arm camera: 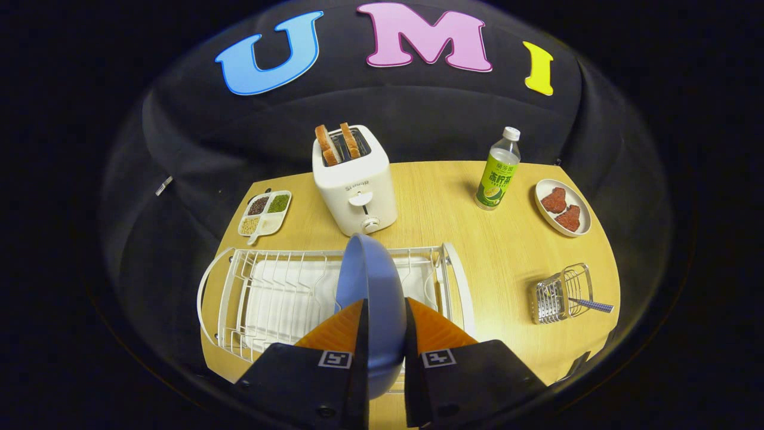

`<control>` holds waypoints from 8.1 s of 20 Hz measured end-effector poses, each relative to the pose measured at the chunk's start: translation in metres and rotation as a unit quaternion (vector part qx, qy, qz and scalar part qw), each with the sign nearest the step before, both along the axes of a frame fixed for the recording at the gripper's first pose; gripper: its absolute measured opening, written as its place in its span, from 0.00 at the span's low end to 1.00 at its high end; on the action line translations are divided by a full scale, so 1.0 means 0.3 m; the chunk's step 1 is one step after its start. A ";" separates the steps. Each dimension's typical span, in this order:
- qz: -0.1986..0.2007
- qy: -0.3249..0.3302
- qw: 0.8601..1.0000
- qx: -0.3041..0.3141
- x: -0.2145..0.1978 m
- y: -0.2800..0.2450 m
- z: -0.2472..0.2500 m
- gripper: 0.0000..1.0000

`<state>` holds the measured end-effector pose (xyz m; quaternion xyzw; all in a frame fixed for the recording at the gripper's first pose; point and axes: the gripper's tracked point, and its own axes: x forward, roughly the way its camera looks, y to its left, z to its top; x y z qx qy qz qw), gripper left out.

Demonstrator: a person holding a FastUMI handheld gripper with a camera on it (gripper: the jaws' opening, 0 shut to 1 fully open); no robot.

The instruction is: Take the plate from the dish rack, then take the spoon from the basket and place it into the plate.

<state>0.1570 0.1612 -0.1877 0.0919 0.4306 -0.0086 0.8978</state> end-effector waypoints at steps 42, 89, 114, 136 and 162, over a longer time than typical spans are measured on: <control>0.088 0.004 0.980 0.180 -0.642 -0.777 -0.303 0.21; 0.174 -0.310 0.934 -0.023 -0.221 -0.989 -0.273 0.16; 0.309 -0.281 0.905 0.084 -0.641 -0.681 0.020 0.13; 0.377 -0.209 0.900 0.056 -0.700 -0.541 -0.238 0.20; -0.010 -0.400 0.913 -0.079 -0.725 -1.035 0.633 0.99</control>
